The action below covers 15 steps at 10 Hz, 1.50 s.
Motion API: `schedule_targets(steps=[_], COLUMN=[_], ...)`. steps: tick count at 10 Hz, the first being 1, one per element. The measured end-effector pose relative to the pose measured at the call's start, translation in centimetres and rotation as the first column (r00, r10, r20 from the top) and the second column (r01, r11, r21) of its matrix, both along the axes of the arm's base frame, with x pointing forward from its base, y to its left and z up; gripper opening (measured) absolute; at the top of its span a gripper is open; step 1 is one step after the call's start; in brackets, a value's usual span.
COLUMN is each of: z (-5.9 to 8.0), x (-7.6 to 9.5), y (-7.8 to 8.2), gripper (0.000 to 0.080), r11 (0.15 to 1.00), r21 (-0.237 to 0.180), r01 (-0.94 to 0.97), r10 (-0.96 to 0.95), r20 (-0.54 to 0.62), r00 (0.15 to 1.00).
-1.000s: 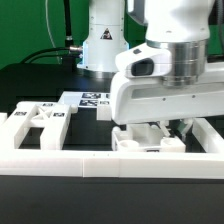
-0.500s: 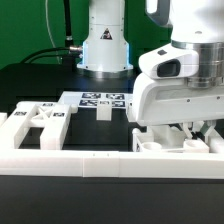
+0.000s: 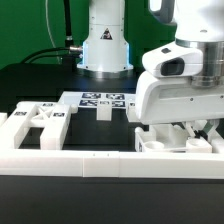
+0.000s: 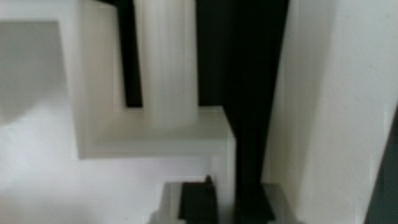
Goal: Assemble chair
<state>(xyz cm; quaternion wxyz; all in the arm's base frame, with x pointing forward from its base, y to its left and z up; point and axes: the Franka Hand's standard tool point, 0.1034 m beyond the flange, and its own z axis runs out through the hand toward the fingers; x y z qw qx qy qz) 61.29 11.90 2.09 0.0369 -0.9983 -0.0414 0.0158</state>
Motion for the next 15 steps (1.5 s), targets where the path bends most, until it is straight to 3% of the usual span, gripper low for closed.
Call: schedule_targets(steps=[3, 4, 5, 6, 7, 10, 15], z=[1.5, 2.7, 3.9, 4.8, 5.5, 5.0, 4.9], x=[0.5, 0.7, 0.9, 0.8, 0.2, -5.2, -5.1], y=[-0.8, -1.1, -1.5, -2.1, -3.3, -7.3, -7.1], gripper=[0.008, 0.0287, 0.0424, 0.0424, 0.0596, 0.0647, 0.0649], r11=[1.0, 1.0, 1.0, 0.999, 0.996, 0.993, 0.993], r21=[0.001, 0.001, 0.002, 0.0, -0.003, -0.019, -0.017], r01=[-0.011, -0.014, -0.02, -0.045, -0.09, -0.113, -0.115], r10=[0.011, 0.014, 0.02, 0.045, 0.09, 0.114, 0.116], r20=[0.02, 0.028, 0.041, 0.05, 0.059, 0.078, 0.067], r00=[1.0, 1.0, 0.999, 0.998, 0.994, 0.99, 0.991])
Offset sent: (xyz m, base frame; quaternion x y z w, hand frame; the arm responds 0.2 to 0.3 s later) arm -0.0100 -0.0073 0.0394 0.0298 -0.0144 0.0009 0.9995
